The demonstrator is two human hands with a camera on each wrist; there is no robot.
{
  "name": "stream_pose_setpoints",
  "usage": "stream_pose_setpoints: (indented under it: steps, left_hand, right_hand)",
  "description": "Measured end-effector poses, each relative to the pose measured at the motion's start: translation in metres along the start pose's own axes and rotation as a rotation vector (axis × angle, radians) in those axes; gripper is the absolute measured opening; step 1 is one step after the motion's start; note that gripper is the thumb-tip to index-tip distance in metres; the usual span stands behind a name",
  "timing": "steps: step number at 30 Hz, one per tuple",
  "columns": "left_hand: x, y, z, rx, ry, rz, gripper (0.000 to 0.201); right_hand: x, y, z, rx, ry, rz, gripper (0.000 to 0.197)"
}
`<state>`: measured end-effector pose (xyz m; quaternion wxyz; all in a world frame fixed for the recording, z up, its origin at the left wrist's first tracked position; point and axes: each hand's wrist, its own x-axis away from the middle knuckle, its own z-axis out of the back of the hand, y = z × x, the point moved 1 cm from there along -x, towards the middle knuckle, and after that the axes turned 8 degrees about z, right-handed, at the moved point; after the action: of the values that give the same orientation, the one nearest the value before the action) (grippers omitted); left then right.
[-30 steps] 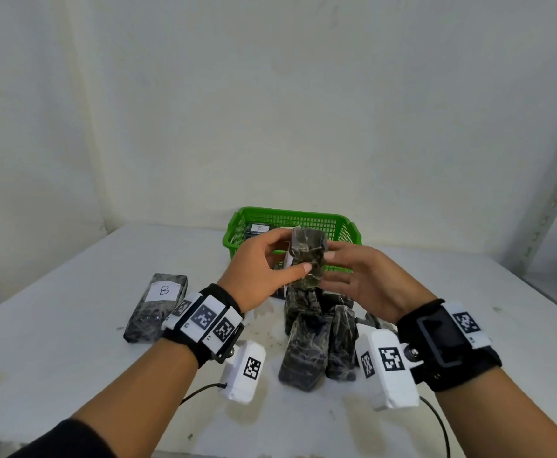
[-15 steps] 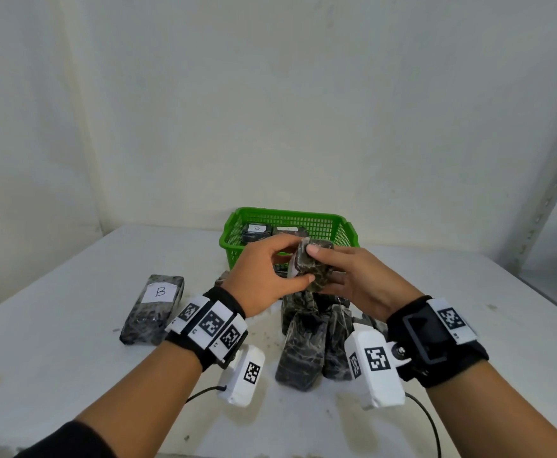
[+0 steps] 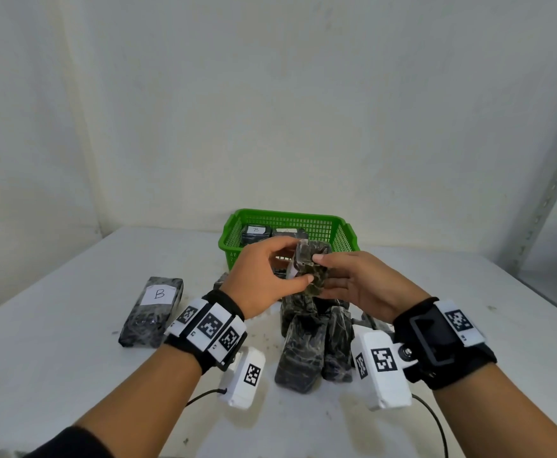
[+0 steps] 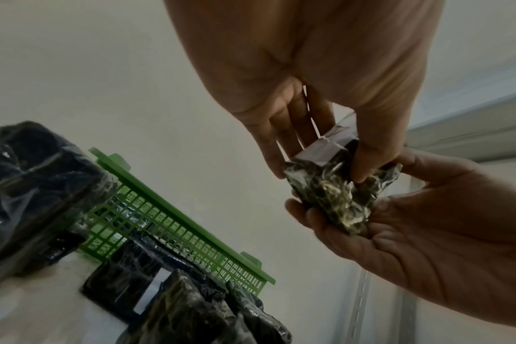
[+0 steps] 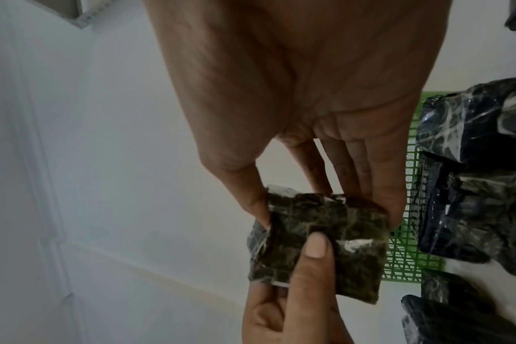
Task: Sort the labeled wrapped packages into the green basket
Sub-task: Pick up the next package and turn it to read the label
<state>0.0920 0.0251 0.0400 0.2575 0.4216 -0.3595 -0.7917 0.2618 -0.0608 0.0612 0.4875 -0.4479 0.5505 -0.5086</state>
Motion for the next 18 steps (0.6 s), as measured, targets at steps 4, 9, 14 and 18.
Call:
stream_pose_setpoints:
  steps: [4,9,14,18]
  left_hand:
    - [-0.005,0.002,0.001,-0.095,0.032,0.014,0.049]
    - [-0.011,0.007,-0.002,-0.169,0.035,-0.033,0.047]
    - [-0.012,0.006,-0.001,-0.235,-0.005,-0.038,0.057]
    - [-0.01,0.002,-0.001,-0.201,-0.086,0.013,0.064]
  right_hand:
    - [0.0,-0.005,-0.002,-0.013,0.023,-0.001,0.036]
    - [-0.003,-0.005,-0.005,0.005,0.044,0.053,0.04]
    - [-0.002,-0.004,-0.001,0.019,0.052,0.084,0.021]
    - [-0.004,-0.001,0.003,0.051,0.054,0.08,0.022]
